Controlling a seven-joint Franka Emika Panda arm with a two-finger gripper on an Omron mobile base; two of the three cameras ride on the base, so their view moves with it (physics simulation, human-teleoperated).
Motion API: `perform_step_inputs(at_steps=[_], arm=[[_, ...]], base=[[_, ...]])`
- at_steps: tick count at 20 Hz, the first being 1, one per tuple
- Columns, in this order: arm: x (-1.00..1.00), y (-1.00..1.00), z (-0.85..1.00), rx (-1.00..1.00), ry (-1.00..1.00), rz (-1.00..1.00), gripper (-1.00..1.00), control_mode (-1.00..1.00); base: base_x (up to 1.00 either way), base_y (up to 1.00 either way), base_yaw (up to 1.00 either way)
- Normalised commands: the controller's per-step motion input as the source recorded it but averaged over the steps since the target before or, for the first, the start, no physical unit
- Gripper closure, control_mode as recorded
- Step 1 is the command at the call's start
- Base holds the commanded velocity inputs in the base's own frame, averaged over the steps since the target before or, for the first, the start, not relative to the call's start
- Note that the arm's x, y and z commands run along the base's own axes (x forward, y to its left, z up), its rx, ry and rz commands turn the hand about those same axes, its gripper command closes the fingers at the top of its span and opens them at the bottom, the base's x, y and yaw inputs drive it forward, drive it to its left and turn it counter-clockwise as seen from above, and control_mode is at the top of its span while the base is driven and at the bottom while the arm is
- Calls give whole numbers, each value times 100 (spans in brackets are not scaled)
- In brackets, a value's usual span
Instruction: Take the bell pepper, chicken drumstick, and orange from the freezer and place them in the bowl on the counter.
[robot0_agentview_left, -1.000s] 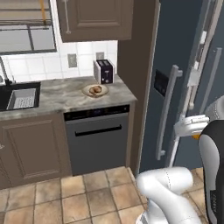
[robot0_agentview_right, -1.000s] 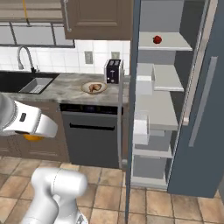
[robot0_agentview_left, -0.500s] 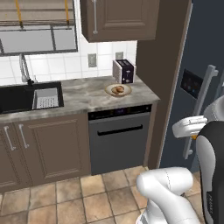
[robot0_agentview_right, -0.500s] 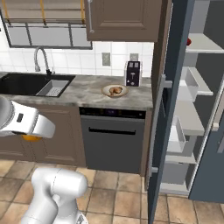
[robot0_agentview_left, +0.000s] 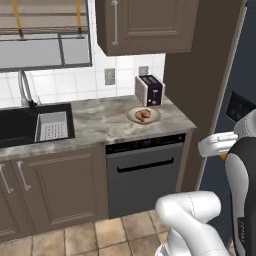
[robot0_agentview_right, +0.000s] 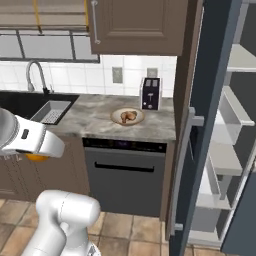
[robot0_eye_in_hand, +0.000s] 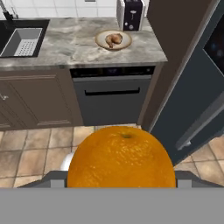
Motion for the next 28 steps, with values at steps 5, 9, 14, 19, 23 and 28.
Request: perform_step_inputs(at_steps=[5, 9, 14, 19, 23, 28], arm=[[0, 0, 0, 0, 0, 0, 100, 100], [0, 0, 0, 0, 0, 0, 100, 100], [0, 0, 0, 0, 0, 0, 100, 100], [0, 0, 0, 0, 0, 0, 100, 100], [0, 0, 0, 0, 0, 0, 100, 100], [0, 0, 0, 0, 0, 0, 100, 100]], base=[[66, 0, 0], [64, 0, 0], [57, 0, 1], [56, 0, 4], [56, 0, 6], [48, -1, 7]])
